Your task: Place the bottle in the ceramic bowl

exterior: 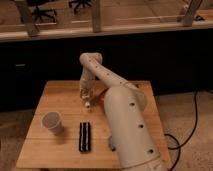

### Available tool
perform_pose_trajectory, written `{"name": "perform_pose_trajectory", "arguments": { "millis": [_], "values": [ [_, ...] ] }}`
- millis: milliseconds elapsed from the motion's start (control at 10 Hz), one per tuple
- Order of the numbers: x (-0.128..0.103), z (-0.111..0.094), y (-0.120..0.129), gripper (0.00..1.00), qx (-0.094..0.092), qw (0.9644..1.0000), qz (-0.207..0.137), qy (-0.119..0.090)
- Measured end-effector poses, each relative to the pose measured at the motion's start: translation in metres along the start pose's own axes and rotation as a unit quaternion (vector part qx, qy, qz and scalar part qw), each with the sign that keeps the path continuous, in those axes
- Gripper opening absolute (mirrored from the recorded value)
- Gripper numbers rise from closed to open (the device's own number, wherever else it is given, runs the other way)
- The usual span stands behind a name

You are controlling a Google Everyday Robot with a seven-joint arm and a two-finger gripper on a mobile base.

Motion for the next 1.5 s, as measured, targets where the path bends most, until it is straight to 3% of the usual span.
{"name": "perform_pose_trajectory", "arguments": {
  "millis": [600,1300,1500],
  "values": [
    [-0.023,-0.030,-0.026,0.00,0.043,0.9990,-0.011,-0.010],
    [-0.036,-0.053,-0.043,0.00,0.068,0.9976,0.002,-0.012],
    [-0.045,-0.070,-0.050,0.00,0.080,0.9967,0.009,-0.014]
  ]
}}
